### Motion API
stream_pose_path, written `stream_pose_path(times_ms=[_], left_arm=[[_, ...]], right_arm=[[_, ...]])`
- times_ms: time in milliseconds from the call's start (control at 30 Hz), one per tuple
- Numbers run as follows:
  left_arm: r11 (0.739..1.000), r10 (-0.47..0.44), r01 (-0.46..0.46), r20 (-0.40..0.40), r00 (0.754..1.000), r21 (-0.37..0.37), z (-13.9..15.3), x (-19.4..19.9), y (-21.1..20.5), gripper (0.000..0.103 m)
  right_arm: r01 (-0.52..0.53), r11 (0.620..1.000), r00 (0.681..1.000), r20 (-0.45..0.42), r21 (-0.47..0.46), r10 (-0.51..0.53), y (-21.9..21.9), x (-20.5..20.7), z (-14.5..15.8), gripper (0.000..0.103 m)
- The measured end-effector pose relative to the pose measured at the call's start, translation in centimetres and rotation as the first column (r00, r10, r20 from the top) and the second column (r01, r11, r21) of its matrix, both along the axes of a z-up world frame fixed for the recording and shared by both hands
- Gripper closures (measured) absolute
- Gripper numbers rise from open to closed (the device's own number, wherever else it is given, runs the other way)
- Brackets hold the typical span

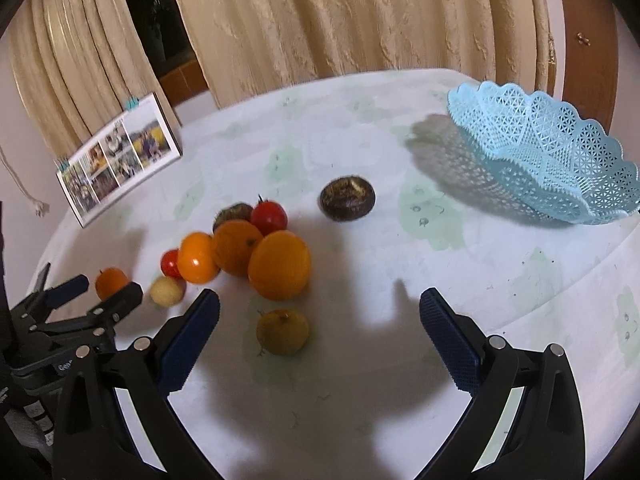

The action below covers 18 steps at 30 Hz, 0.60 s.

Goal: Organize fruits

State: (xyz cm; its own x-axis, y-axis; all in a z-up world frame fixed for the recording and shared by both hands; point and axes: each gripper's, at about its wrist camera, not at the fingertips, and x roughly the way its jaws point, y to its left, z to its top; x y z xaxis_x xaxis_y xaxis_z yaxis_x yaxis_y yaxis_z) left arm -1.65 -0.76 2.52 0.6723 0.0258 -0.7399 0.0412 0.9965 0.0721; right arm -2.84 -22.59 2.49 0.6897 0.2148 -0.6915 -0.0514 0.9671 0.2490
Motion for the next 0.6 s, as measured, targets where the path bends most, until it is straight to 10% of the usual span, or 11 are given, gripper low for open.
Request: stream_pose_path(times_ms=[600], left_arm=[[1.000,0.002,-0.001,0.042,0.999,-0.006,1.2,-0.5,0.7,0.005]], right_arm=[[0.010,1.000,0.998,0.069,-0.025,-0.008,-0.2,-1.1,1.3,0.002]])
